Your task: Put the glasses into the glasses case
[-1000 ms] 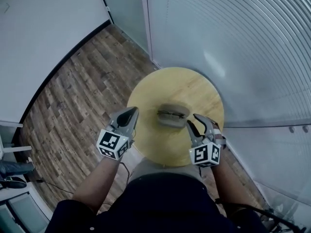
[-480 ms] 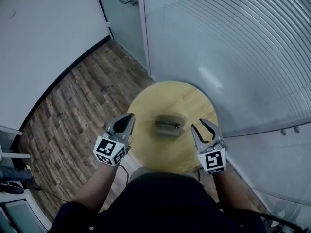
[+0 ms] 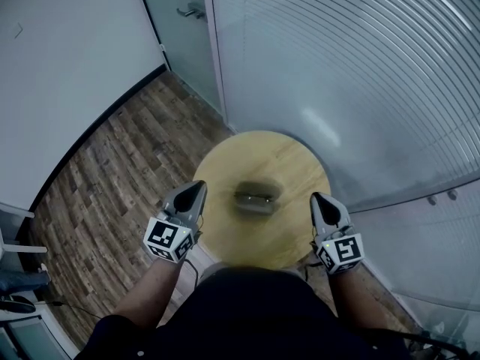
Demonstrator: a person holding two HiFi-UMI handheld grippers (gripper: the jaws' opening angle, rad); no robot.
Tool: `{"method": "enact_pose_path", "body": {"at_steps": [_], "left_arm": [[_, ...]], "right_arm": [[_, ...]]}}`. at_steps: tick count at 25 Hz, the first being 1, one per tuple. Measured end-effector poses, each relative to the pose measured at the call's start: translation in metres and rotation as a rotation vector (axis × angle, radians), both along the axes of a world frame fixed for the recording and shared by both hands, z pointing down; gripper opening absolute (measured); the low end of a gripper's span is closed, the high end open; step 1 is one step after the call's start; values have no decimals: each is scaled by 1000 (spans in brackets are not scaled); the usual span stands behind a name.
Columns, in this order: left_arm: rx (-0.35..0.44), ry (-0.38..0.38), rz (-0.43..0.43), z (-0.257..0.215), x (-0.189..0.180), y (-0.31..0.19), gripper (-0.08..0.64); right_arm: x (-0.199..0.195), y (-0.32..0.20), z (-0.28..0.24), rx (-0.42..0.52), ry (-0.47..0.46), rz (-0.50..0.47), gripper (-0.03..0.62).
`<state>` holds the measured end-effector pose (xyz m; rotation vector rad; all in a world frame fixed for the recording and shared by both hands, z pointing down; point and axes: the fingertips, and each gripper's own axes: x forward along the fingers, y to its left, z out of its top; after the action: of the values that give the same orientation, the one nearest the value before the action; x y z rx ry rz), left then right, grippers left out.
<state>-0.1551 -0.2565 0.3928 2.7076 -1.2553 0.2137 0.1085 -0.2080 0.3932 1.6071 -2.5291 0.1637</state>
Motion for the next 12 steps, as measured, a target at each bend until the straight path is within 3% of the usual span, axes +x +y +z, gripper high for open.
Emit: {"method": "enact_pose_path", "body": {"at_steps": [5,12], "left_arm": [[1,-7,-2,0,1,3,6],[-4,-11,-14,3,-1,7,6]], "right_arm": [[23,2,11,-45,-93,56,9],[31,5,12,-24,-69,74,8]]}}
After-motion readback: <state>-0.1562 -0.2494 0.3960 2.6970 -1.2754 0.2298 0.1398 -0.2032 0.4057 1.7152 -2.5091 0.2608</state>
